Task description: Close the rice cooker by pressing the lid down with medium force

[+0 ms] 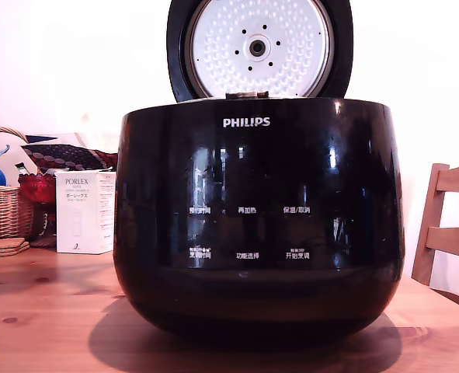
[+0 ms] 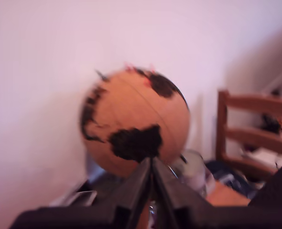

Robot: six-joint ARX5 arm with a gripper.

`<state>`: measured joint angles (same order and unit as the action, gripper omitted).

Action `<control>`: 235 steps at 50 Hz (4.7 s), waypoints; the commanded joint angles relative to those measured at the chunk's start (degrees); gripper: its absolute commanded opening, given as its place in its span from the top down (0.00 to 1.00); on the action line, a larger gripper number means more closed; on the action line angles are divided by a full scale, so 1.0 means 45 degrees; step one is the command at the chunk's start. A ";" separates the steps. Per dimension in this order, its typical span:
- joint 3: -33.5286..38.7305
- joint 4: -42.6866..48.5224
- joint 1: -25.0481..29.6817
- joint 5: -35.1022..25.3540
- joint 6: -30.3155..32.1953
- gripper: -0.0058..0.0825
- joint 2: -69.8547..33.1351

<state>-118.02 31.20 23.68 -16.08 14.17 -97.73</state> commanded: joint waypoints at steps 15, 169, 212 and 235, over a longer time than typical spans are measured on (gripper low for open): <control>-0.0947 0.0899 0.1253 0.0345 0.2259 0.96 -0.1307; -0.0942 0.6737 0.2754 -0.0602 -0.3162 0.96 -0.2365; -0.0937 0.6586 0.3492 0.0068 -0.3172 0.96 -0.2526; -0.0520 0.5338 0.3716 0.0597 -0.3929 0.96 -0.2526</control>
<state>-122.54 55.51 39.75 -13.50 -2.85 -108.09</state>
